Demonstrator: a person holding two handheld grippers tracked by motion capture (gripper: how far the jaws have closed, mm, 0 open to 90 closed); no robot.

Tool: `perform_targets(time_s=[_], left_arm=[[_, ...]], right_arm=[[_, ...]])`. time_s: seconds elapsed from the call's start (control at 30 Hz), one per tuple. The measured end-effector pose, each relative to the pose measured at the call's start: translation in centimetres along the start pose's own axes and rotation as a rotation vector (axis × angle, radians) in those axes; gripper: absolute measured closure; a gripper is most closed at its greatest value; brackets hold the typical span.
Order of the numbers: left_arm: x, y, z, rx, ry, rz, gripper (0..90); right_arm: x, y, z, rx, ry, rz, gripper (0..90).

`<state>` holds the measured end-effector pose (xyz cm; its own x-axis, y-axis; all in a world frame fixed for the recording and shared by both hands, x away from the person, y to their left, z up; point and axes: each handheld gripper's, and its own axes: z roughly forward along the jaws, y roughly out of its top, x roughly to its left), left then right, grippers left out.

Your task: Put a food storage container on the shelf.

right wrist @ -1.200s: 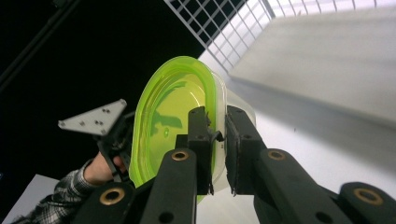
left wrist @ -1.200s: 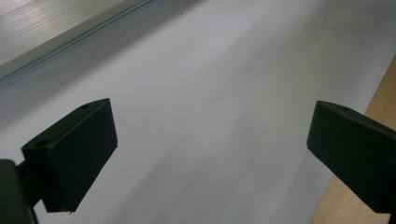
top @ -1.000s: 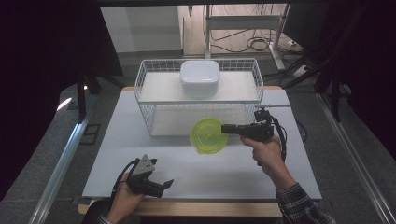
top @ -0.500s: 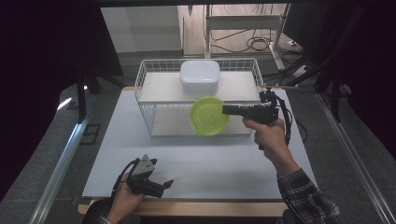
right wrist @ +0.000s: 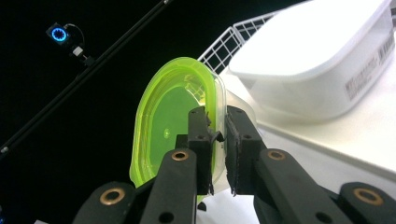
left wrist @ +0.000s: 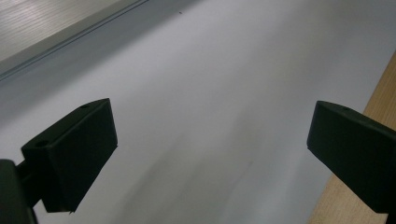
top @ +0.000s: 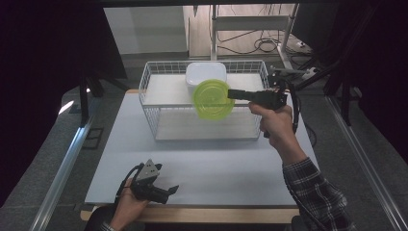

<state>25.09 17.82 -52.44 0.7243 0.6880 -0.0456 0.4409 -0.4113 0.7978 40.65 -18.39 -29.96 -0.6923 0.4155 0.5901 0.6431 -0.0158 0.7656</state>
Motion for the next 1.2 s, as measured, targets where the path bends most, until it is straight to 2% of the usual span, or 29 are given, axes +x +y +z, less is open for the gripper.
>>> perform_targets(time_s=[0.43,0.87,1.2], left_arm=[[0.0,0.0,-0.1,-0.002,-0.005,-0.002,1.4],[0.0,0.0,-0.1,0.000,-0.007,-0.003,1.4],[0.0,0.0,-0.1,-0.001,-0.010,-0.001,1.4]], right_arm=[[0.7,2.9,0.9,-0.041,-0.029,0.000,81.5],[0.5,5.2,1.9,-0.080,-0.081,0.002,81.5],[0.4,6.8,3.5,-0.097,-0.133,-0.009,81.5]])
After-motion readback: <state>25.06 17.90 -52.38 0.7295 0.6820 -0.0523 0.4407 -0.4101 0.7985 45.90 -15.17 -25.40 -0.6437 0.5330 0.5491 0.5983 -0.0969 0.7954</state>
